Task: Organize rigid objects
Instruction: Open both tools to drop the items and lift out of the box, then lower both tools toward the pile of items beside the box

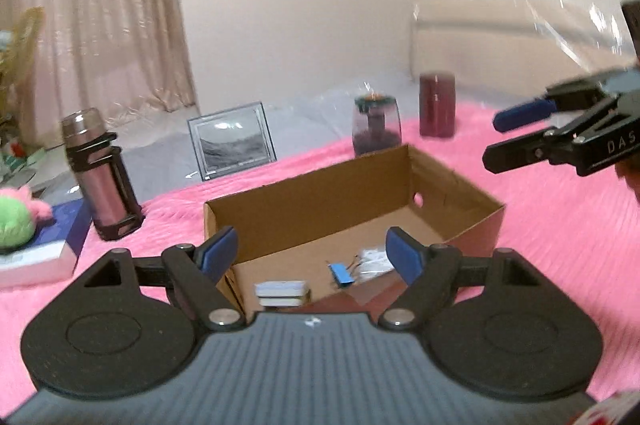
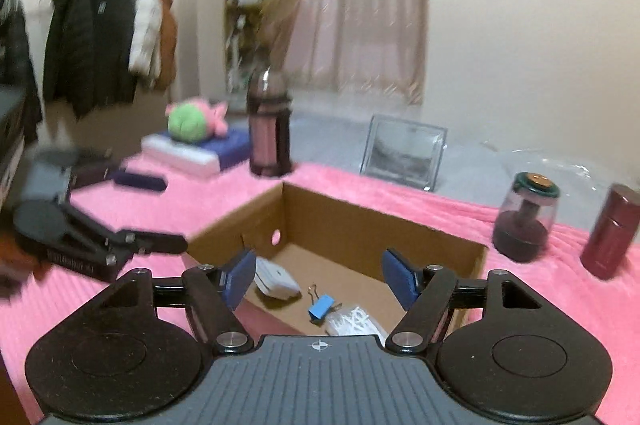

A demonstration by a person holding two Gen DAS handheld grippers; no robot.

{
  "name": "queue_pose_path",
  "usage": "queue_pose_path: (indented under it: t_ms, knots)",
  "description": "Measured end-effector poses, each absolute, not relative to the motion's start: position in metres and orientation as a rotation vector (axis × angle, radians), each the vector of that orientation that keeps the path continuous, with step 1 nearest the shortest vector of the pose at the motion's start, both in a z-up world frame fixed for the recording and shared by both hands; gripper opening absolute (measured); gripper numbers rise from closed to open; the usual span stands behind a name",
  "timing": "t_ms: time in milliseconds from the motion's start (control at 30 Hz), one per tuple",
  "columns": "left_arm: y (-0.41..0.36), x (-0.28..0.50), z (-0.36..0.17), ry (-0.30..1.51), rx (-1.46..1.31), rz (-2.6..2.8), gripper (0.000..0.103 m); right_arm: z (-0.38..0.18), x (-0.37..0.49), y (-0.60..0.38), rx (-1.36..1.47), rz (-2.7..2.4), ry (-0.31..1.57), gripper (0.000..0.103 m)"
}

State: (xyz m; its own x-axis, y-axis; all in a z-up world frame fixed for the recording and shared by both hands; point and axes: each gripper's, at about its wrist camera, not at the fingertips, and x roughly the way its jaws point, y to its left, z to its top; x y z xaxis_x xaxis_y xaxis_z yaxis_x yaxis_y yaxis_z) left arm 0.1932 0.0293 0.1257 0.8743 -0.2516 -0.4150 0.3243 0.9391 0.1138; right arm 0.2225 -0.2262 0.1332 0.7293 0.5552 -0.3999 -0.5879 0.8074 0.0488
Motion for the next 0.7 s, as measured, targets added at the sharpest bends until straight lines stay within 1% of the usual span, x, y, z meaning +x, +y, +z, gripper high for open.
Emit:
queue_pose_path:
  t_ms: [200, 333, 467, 500, 700]
  knots:
    - [0.033, 0.135, 0.125, 0.343, 0.106, -0.253, 0.078, 0.133, 0.166, -0.243, -0.032, 0.564, 0.345, 0.073]
    - [0.034, 0.103, 0.116, 0.330, 0.086, -0.256, 0.078, 0.120, 0.131, -0.253, -0.013, 0.527, 0.300, 0.073]
    - [0.032, 0.077, 0.102, 0.344, 0.087, -0.231, 0.079, 0.094, 0.108, -0.260, 0.033, 0.475, 0.350, 0.074]
    - [0.033, 0.071, 0.098, 0.353, 0.081, -0.206, 0.081, 0.086, 0.101, -0.261, 0.049, 0.459, 0.367, 0.074]
    - [0.043, 0.049, 0.061, 0.417, 0.009, -0.122, 0.082, 0.049, 0.068, -0.268, 0.122, 0.421, 0.433, 0.074]
